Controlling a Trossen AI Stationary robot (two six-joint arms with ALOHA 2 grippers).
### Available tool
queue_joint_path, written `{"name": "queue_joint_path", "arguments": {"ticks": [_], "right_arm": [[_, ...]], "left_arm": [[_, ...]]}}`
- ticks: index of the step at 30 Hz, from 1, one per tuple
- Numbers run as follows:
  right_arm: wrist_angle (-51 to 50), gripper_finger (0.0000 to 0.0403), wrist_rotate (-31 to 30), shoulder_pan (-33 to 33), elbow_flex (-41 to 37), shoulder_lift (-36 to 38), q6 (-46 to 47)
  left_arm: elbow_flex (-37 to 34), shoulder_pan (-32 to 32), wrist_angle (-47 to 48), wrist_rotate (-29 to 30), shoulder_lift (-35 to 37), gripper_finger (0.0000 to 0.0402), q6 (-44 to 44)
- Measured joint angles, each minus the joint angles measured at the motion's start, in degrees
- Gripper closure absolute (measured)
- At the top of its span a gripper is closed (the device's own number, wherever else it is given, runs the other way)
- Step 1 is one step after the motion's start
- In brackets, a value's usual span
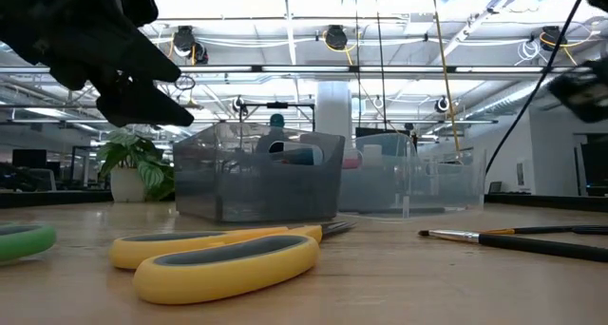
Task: Pick & Place Paint Supplies
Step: Put the bottom gold paintbrush into the transparent bin
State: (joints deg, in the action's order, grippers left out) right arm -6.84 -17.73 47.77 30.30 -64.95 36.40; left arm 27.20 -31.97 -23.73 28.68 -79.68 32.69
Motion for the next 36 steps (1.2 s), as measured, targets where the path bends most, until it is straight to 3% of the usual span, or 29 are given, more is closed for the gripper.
{"name": "queue_joint_path", "arguments": {"ticks": [2,7,13,18,26,36], "right_arm": [[-6.0,0.0333,0.3,2.5,1.5,-1.2,6.7],[-11.8,0.0362,7.6,7.1,1.8,-4.5,22.0],[-12.0,0.0389,10.5,10.3,1.8,-8.1,28.4],[-13.5,0.0401,9.8,10.4,1.9,-10.4,26.3],[-14.8,0.0401,-0.3,7.5,1.8,-11.4,17.7],[-10.0,0.0399,-2.1,1.9,1.7,-11.4,11.9]], "left_arm": [[0.0,0.0,0.0,-0.1,0.0,0.0037,0.0],[0.0,0.3,0.0,-0.1,0.0,0.0037,-0.8],[0.0,1.0,-0.4,0.2,0.0,0.0037,-0.9],[0.0,2.3,-0.4,0.3,0.0,0.0037,-0.7],[0.0,3.0,-0.4,-0.2,0.0,0.0037,-0.4],[0.0,3.0,-0.5,-0.2,0.0,0.0037,-0.5]]}}
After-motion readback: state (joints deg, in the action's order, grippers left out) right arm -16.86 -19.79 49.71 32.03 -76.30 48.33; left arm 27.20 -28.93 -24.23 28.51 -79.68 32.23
